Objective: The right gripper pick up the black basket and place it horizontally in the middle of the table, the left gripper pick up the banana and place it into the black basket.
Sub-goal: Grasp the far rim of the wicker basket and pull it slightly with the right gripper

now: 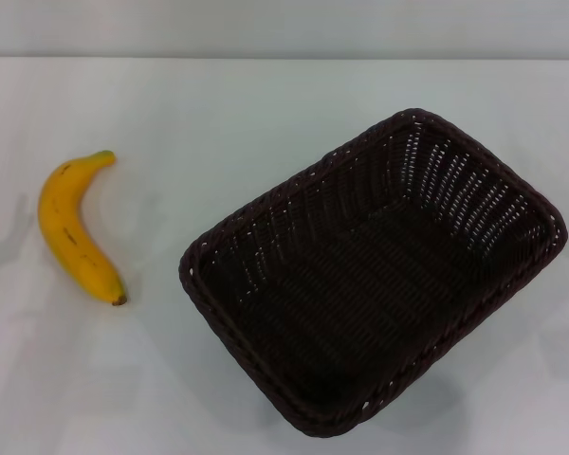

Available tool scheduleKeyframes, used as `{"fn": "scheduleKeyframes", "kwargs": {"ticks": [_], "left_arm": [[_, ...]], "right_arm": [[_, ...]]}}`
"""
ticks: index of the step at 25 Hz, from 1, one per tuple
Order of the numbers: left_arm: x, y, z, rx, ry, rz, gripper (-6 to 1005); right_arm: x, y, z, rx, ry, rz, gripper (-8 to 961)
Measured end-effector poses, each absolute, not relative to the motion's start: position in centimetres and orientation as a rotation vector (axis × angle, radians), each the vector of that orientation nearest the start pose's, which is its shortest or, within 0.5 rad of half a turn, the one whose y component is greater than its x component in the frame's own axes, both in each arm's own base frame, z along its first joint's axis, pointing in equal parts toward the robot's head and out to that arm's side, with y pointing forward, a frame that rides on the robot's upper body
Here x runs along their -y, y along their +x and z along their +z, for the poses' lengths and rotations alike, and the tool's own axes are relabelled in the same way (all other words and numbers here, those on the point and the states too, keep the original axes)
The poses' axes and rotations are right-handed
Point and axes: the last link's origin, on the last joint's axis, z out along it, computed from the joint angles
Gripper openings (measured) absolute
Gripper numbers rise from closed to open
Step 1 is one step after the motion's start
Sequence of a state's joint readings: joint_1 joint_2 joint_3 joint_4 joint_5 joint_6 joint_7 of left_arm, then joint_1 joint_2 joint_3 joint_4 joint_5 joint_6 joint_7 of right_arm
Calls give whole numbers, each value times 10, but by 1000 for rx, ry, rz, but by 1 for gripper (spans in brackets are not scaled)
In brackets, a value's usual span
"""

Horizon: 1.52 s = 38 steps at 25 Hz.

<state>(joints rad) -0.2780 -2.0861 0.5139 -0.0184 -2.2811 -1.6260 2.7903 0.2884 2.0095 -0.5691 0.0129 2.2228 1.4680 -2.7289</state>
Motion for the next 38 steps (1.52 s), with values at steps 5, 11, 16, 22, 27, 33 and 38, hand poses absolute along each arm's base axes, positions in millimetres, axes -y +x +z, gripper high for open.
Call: {"fn": "scheduleKeyframes", "kwargs": {"ticks": [5, 11, 16, 22, 27, 33, 38], "left_arm": [[-248, -358, 35, 468, -1362, -916, 893], [-248, -357, 35, 466, -1362, -919, 892], [-247, -356, 36, 471, -1359, -935, 891], [-245, -358, 36, 500, -1353, -959, 890], [-242, -360, 36, 511, -1350, -962, 889], [-242, -360, 37, 511, -1351, -961, 888], [-242, -360, 37, 512, -1350, -961, 887]], "right_arm": [[-260, 381, 45, -566, -1499, 819, 853], [-267, 377, 49, -576, -1546, 873, 847], [-290, 369, 67, -637, -1691, 938, 846], [-319, 348, 91, -727, -1943, 911, 845], [-343, 314, 105, -802, -2216, 769, 844], [-364, 261, 116, -886, -2513, 593, 843], [-373, 227, 122, -930, -2604, 383, 842]]}}
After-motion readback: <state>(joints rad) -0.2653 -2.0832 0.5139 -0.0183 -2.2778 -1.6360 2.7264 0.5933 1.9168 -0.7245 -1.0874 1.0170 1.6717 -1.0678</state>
